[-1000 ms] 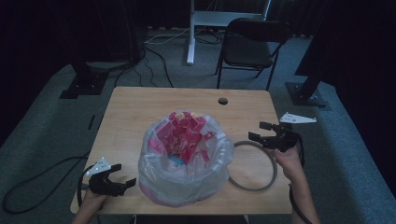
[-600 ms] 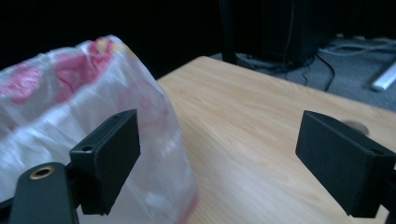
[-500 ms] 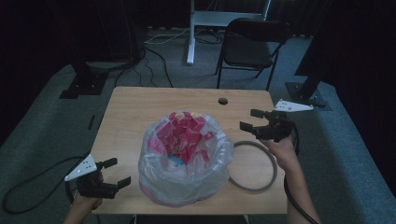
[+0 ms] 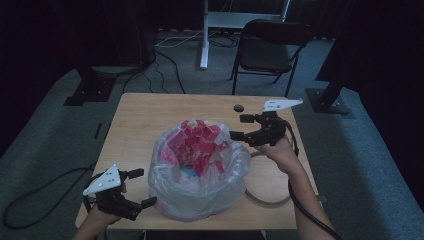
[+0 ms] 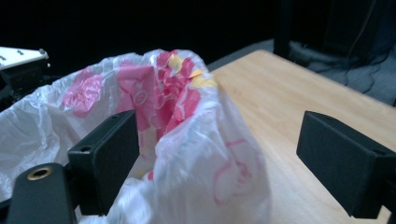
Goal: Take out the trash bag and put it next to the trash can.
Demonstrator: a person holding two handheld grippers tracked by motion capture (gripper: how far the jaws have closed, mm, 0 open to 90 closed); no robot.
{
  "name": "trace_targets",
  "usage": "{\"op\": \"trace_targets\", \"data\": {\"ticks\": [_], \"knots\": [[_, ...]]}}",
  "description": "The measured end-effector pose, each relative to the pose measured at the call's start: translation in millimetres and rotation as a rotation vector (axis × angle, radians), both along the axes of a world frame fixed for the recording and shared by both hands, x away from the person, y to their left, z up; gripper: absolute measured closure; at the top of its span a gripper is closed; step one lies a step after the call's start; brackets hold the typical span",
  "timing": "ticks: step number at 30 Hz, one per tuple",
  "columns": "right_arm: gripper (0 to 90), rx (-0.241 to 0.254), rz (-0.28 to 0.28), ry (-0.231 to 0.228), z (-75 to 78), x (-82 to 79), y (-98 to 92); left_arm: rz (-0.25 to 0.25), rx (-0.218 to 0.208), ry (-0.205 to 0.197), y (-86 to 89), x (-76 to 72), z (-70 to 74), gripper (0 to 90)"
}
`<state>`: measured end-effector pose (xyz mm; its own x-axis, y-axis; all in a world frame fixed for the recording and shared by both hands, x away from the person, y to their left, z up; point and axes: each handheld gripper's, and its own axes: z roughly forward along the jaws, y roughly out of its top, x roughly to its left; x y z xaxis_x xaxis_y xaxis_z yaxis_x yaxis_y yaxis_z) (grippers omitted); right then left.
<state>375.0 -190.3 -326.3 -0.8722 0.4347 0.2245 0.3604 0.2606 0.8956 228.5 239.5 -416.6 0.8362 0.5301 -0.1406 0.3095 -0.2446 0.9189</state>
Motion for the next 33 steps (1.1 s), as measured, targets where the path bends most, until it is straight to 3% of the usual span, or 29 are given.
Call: {"op": "trace_targets", "data": {"ticks": [5,14,17,20,25,33], "knots": [[12.7,-0.056,0.052,0.027,-4.3,6.1,21.0,-0.049,0.014,0.000,-10.7,5.3,-2.4,0.0],[16.2,-0.097,0.095,0.078,-12.3,12.4,35.4,-0.036,0.002,-0.005,-17.2,11.7,-5.2,0.0],[24.1,-0.106,0.109,0.090,-13.2,12.5,39.4,-0.035,0.017,-0.009,-19.8,13.7,-6.3,0.0],[34.7,-0.119,0.118,0.093,-13.7,11.7,42.9,-0.016,0.010,-0.022,-20.2,15.4,-6.5,3.6],[45.0,-0.122,0.149,0.091,-13.6,8.6,45.8,-0.015,0.001,-0.033,-20.3,17.8,-5.3,4.6],[58.7,-0.162,0.101,0.082,-11.2,6.5,47.2,-0.032,-0.004,-0.058,-15.9,16.8,-2.9,14.8]]}}
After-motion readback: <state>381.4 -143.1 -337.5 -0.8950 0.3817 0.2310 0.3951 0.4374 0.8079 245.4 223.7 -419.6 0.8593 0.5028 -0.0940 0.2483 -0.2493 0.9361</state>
